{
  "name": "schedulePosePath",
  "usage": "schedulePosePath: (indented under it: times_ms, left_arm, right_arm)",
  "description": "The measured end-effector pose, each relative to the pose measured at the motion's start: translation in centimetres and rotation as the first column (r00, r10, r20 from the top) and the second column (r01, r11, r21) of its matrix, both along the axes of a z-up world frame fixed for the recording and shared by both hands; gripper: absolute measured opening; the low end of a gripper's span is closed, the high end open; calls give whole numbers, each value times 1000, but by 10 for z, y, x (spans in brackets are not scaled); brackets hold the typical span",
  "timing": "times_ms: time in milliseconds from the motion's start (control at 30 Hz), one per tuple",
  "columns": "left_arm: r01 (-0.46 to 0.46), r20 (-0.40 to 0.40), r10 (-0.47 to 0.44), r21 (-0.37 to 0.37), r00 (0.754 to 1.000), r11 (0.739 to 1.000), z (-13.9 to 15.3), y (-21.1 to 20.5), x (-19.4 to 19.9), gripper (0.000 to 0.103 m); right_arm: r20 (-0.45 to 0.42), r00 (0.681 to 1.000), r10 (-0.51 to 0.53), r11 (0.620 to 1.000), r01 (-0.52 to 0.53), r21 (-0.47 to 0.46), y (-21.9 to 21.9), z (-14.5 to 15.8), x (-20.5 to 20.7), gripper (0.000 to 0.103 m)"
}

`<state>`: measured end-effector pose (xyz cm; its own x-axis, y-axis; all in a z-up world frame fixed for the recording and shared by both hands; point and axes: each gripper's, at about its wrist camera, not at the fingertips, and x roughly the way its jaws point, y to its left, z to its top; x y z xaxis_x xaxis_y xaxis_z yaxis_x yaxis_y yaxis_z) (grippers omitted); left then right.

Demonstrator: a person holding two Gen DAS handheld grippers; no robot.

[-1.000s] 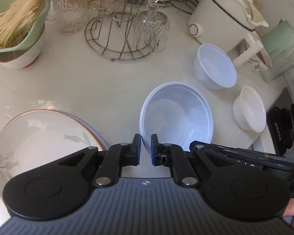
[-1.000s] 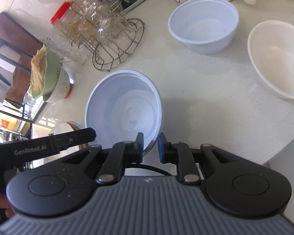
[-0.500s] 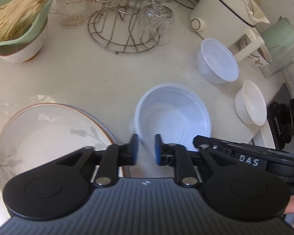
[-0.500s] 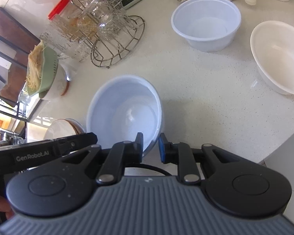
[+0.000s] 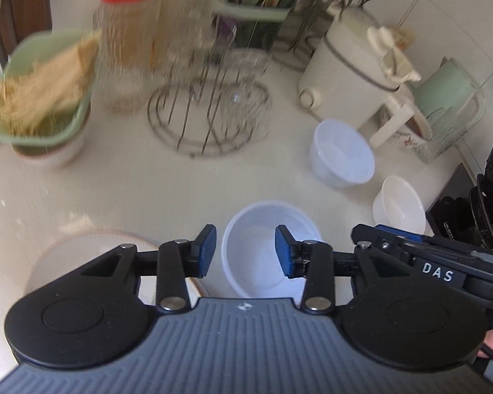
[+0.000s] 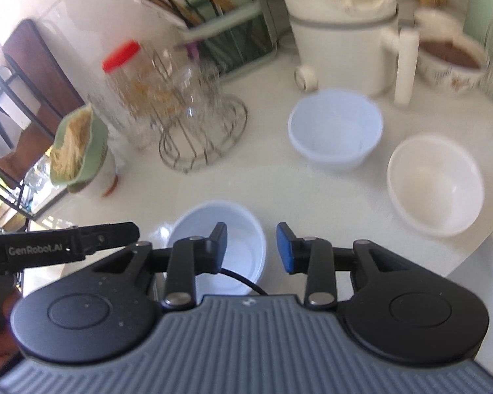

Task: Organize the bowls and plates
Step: 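Lower the translucent bowl onto the counter and open both grippers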

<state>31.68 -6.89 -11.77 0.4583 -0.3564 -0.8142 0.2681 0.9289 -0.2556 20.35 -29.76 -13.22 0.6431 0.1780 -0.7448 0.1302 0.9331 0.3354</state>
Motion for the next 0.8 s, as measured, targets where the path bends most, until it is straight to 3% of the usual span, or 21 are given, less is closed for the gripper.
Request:
schedulePosePath:
  times_ms: [433, 800]
  left_arm:
    - [-27, 128, 26, 8, 991, 1000, 35, -21, -5, 45]
    - [-82, 88, 83, -15, 993, 997, 23, -33, -3, 45]
  right_arm:
    - [169, 986, 14, 996, 0, -85, -19, 40, -11, 37]
    - [134, 989, 60, 994, -47, -101, -45, 44, -5, 36]
